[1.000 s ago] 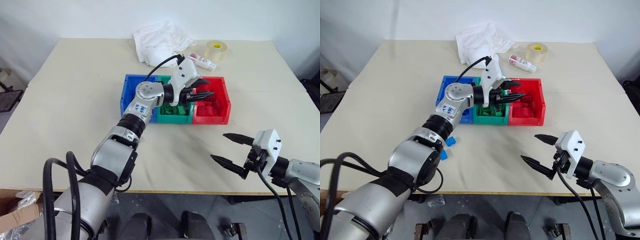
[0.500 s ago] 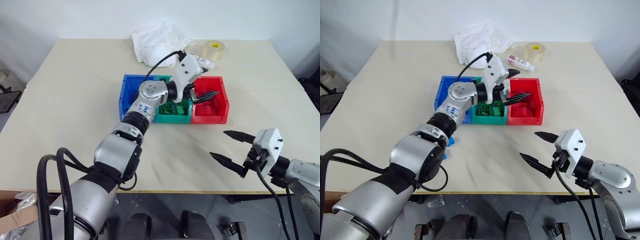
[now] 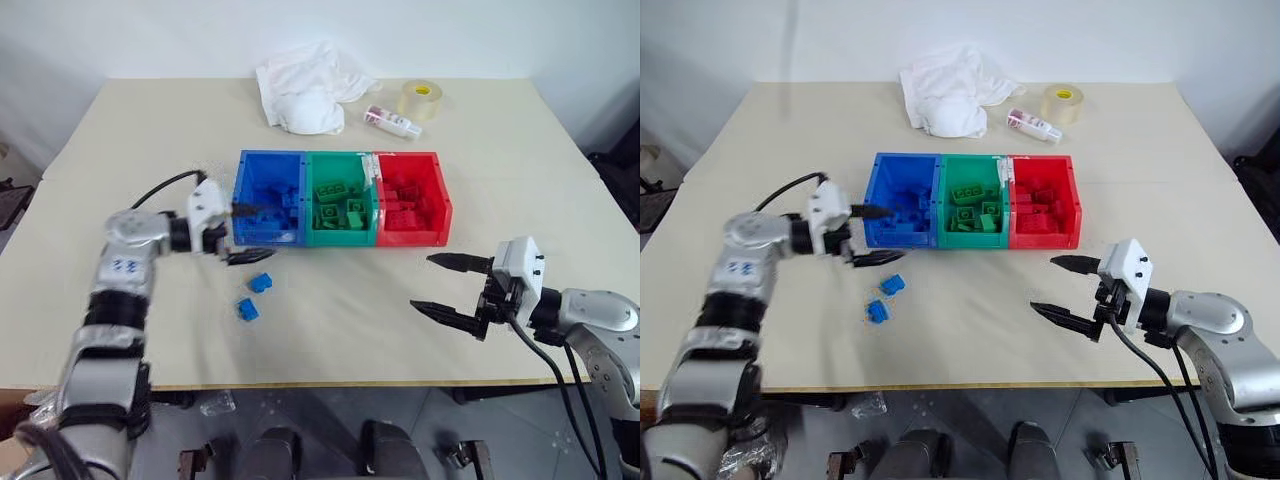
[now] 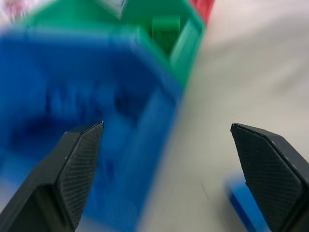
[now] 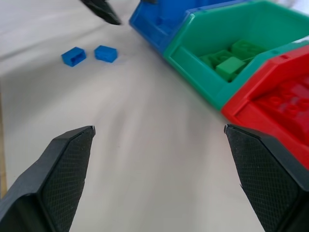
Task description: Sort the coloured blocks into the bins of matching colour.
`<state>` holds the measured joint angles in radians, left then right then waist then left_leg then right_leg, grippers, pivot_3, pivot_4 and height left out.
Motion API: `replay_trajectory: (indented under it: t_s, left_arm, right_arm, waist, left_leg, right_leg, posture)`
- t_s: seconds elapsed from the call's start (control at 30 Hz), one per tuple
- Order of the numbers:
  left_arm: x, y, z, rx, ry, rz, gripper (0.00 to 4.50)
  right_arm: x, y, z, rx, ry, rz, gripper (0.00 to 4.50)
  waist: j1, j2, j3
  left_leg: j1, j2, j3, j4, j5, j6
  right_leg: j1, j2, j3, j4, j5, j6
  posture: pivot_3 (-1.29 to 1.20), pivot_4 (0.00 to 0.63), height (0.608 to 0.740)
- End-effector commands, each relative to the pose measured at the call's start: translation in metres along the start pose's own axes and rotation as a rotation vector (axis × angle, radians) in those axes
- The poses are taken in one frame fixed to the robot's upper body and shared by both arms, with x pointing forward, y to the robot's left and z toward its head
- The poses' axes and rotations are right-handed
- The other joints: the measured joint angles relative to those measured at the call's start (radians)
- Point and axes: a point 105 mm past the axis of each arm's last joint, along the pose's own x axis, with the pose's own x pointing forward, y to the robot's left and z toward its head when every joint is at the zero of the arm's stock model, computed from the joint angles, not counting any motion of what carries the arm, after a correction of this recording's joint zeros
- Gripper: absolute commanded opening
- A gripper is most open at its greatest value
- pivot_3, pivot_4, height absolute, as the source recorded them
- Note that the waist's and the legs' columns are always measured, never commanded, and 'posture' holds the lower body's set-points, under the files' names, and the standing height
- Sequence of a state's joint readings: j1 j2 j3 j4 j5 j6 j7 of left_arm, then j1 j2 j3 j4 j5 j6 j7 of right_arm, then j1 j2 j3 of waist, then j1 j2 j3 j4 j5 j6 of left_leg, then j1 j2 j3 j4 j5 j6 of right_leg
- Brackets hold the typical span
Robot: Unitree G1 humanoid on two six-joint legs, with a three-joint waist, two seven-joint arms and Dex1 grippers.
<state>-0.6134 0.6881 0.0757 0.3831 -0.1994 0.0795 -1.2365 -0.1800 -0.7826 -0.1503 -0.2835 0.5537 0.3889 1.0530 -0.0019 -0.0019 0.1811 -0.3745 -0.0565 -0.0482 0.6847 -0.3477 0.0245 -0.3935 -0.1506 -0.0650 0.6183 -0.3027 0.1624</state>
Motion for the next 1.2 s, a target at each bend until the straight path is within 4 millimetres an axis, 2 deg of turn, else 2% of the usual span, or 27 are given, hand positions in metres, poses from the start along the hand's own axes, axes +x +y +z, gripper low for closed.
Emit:
replay_trajectory:
  t_s: [0.03, 0.1, 0.17, 0.33, 0.53, 0.7, 0.8, 0.93, 1.2]
  left_arm:
    - [-0.031, -0.016, 0.005, -0.016, 0.023, 0.028, 4.48]
    - [-0.055, -0.028, -0.009, -0.07, 0.076, 0.073, 4.48]
    - [-0.065, -0.035, -0.013, -0.098, 0.096, 0.099, 4.48]
    - [-0.067, -0.047, -0.012, -0.124, 0.106, 0.126, 4.48]
    - [-0.031, -0.044, -0.005, -0.108, 0.07, 0.122, 4.48]
    - [0.004, -0.048, -0.013, -0.125, 0.069, 0.078, 4.48]
    - [0.015, -0.049, -0.02, -0.129, 0.097, 0.059, 4.48]
    - [0.021, -0.038, -0.037, -0.156, 0.169, 0.124, 3.54]
    - [0.03, -0.03, -0.032, -0.156, 0.108, 0.124, 1.02]
  right_arm:
    - [0.002, -0.001, 0.005, -0.031, -0.014, 0.05, 4.5]
    - [0.004, -0.003, 0.004, -0.031, -0.015, 0.069, 4.5]
    - [0.006, -0.003, 0.004, -0.031, -0.017, 0.079, 4.5]
    - [0.011, -0.004, 0.003, -0.031, -0.022, 0.108, 4.5]
    - [0.013, -0.005, 0.004, -0.038, -0.028, 0.113, 4.5]
    - [0.013, 0.0, 0.004, -0.032, -0.038, 0.116, 4.5]
    - [0.012, 0.004, 0.005, -0.028, -0.045, 0.122, 4.5]
    - [0.01, 0.008, 0.004, -0.024, -0.047, 0.119, 4.5]
    - [0.009, 0.011, 0.004, -0.021, -0.05, 0.105, 4.5]
  waist:
    - [0.0, 0.0, 0.0]
    - [0.002, 0.0, 0.0]
    - [0.004, 0.0, 0.0]
    - [0.022, 0.0, 0.0]
    - [0.025, 0.0, 0.0]
    - [0.023, 0.0, 0.0]
    - [0.023, 0.0, 0.0]
    - [0.024, 0.0, 0.0]
    - [0.026, 0.001, 0.0]
  left_leg:
    - [0.0, 0.0, 0.0, 0.0, 0.0, 0.0]
    - [0.0, 0.001, -0.001, 0.0, 0.0, 0.0]
    - [0.0, 0.001, -0.001, 0.0, 0.0, -0.001]
    - [0.001, 0.001, -0.001, 0.0, 0.0, -0.001]
    - [0.001, 0.0, 0.0, 0.0, 0.0, -0.001]
    - [0.001, 0.0, 0.001, 0.0, 0.0, -0.001]
    - [0.001, 0.0, 0.001, 0.0, 0.0, -0.001]
    - [0.002, 0.0, 0.001, 0.0, 0.0, -0.001]
    - [0.003, 0.0, 0.002, 0.0, 0.0, -0.001]
  right_leg:
    - [0.0, 0.0, 0.0, 0.0, 0.0, 0.0]
    - [0.001, 0.0, 0.001, 0.0, 0.0, -0.001]
    - [0.0, 0.0, 0.001, -0.001, 0.0, -0.001]
    - [0.001, 0.0, 0.001, -0.002, 0.0, -0.001]
    - [0.001, 0.0, 0.001, -0.001, 0.0, -0.001]
    - [0.0, 0.0, 0.001, 0.0, 0.0, -0.001]
    - [0.0, 0.001, 0.001, 0.0, 0.0, -0.001]
    - [0.001, 0.001, 0.001, 0.001, 0.0, -0.001]
    - [0.001, 0.001, 0.002, 0.001, 0.0, -0.001]
  posture:
    - [0.0, 0.15, 0.74]
    - [0.0, 0.15, 0.74]
    - [0.0, 0.15, 0.74]
    - [0.0, 0.15, 0.74]
    - [0.0, 0.15, 0.74]
    - [0.0, 0.15, 0.74]
    - [0.0, 0.15, 0.74]
    - [0.0, 0.15, 0.74]
    - [0.0, 0.15, 0.74]
